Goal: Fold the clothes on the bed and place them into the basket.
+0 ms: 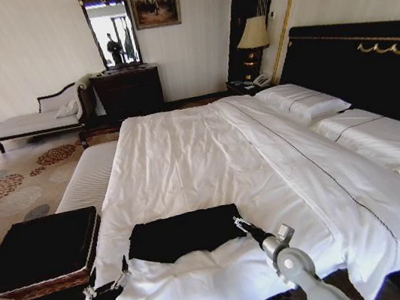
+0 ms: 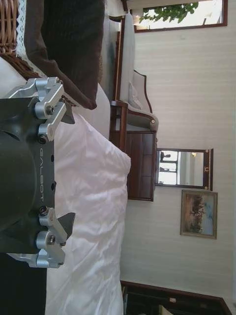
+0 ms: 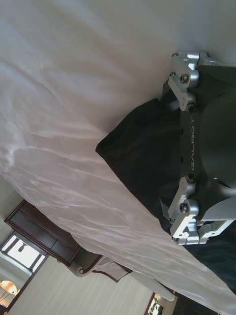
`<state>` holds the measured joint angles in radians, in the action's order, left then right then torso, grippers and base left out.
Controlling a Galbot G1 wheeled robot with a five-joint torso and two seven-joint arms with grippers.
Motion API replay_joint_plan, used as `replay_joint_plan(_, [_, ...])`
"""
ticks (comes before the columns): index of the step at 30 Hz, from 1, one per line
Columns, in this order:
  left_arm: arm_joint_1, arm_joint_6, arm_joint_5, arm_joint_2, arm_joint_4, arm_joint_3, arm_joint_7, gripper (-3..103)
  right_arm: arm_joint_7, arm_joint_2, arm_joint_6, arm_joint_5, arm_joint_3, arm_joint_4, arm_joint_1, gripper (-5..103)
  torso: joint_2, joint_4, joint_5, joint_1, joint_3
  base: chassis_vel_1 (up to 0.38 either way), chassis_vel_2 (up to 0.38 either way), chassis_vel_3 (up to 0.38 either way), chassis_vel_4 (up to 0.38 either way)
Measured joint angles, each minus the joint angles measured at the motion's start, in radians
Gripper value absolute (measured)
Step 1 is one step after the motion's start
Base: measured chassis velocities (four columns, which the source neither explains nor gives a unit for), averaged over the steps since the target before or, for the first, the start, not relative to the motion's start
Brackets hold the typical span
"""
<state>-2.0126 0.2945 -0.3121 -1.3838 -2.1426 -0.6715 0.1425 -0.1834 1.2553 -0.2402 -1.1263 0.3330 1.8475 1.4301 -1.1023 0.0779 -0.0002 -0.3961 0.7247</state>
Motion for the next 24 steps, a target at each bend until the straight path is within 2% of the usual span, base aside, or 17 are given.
replay_joint_plan(7, [-0.010,-0.010,0.010,-0.010,-0.033,-0.003,0.009,100,0.014,0.050,0.004,0.003,-0.008,-0.012,0.005,102,0.000,0.0001,0.0000,0.000,0.000,0.000,0.000,0.000,0.000])
replay_joint_plan(12, [-0.010,-0.020,0.009,-0.014,-0.052,-0.018,0.015,100,0.016,0.082,0.012,0.003,-0.007,-0.033,-0.009,95,0.000,0.0000,0.0000,0.000,0.000,0.000,0.000,0.000,0.000])
replay_joint_plan(15, [-0.004,-0.028,0.007,-0.016,-0.062,-0.021,0.024,100,0.016,0.117,0.020,0.012,0.008,-0.052,-0.015,79,0.000,0.0001,0.0002,0.000,0.000,0.000,0.000,0.000,0.000])
replay_joint_plan(18, [-0.004,-0.029,0.006,-0.019,-0.068,-0.026,0.026,100,0.015,0.135,0.022,0.015,0.018,-0.060,-0.016,73,0.000,0.0000,0.0002,0.000,0.000,0.000,0.000,0.000,0.000])
replay_joint_plan(20, [-0.007,-0.031,0.001,-0.022,-0.073,-0.032,0.028,100,0.015,0.146,0.024,0.020,0.022,-0.063,-0.015,61,0.000,0.0000,0.0001,0.000,0.000,0.000,0.000,0.000,0.000])
replay_joint_plan(21, [-0.007,-0.031,0.001,-0.022,-0.073,-0.032,0.028,100,0.015,0.146,0.024,0.020,0.022,-0.063,-0.015,61,0.000,0.0000,0.0001,0.000,0.000,0.000,0.000,0.000,0.000])
replay_joint_plan(24, [-0.009,-0.032,-0.006,-0.026,-0.076,-0.038,0.029,100,0.018,0.155,0.027,0.031,0.022,-0.065,-0.013,44,0.000,0.0000,0.0002,0.000,0.000,0.000,0.000,0.000,0.000])
